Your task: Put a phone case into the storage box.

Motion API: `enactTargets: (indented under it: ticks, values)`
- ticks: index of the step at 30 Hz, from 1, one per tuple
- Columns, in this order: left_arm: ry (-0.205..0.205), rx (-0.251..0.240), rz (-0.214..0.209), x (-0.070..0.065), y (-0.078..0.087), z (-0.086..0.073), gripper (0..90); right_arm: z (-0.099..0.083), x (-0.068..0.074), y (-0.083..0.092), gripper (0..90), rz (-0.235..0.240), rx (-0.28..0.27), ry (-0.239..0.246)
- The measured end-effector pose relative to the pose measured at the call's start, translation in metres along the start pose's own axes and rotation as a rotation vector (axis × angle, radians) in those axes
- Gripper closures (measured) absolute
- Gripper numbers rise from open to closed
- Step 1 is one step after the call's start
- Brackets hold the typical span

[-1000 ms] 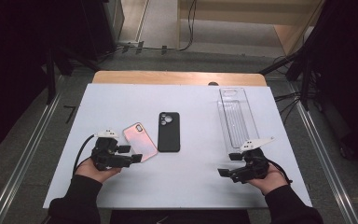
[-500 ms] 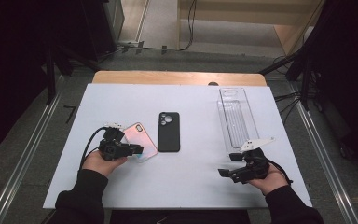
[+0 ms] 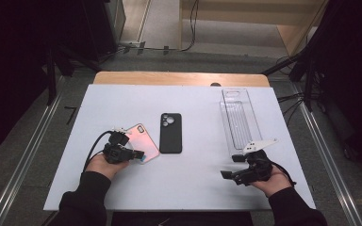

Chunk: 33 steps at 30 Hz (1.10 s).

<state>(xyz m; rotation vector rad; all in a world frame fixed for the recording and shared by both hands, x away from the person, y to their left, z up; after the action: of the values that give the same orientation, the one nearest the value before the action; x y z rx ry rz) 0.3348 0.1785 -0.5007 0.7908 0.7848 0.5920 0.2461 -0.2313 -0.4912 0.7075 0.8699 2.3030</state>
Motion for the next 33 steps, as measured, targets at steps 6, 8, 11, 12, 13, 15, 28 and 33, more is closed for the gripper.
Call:
enactTargets:
  ticks: [6, 8, 11, 12, 13, 15, 28, 33]
  values:
    - [0.006, 0.008, 0.016, 0.002, 0.000, -0.001, 89.7, 0.000, 0.000, 0.000, 15.3, -0.002, 0.001, -0.001]
    - [0.012, 0.009, 0.021, 0.005, 0.002, -0.002, 89.7, 0.000, 0.000, 0.000, 15.3, -0.003, 0.000, -0.002]
    - [0.017, 0.008, 0.029, 0.008, 0.004, -0.003, 89.7, 0.000, 0.000, 0.000, 15.3, -0.002, 0.002, -0.001]
    - [0.024, 0.006, 0.035, 0.011, 0.006, -0.004, 89.7, 0.000, 0.000, 0.000, 15.2, -0.002, 0.002, 0.000]
    - [0.028, 0.002, 0.036, 0.012, 0.007, -0.004, 89.7, 0.000, 0.000, 0.000, 15.3, -0.001, 0.002, -0.001]
    - [0.031, 0.002, 0.037, 0.013, 0.007, -0.004, 89.7, 0.000, 0.000, 0.000, 15.3, -0.001, 0.003, 0.000]
    - [0.038, 0.003, 0.060, 0.023, 0.016, -0.008, 89.6, 0.000, 0.000, -0.001, 15.3, -0.002, 0.007, 0.002]
    - [0.008, 0.009, 0.098, 0.027, 0.021, -0.010, 89.6, -0.001, 0.000, -0.001, 15.2, -0.002, 0.009, 0.002]
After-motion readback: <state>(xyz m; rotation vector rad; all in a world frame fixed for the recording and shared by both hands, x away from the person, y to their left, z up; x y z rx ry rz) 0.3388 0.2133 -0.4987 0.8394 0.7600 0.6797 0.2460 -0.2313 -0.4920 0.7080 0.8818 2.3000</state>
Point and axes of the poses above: each handheld gripper's, and its own axes: y roughly backward along the jaws, z roughly out of its top, x roughly to its left, the point moved 2 cm from there along -y, roughly forward along the jaws, and after that the axes turned 2 degrees about y, right-handed, at the moved point
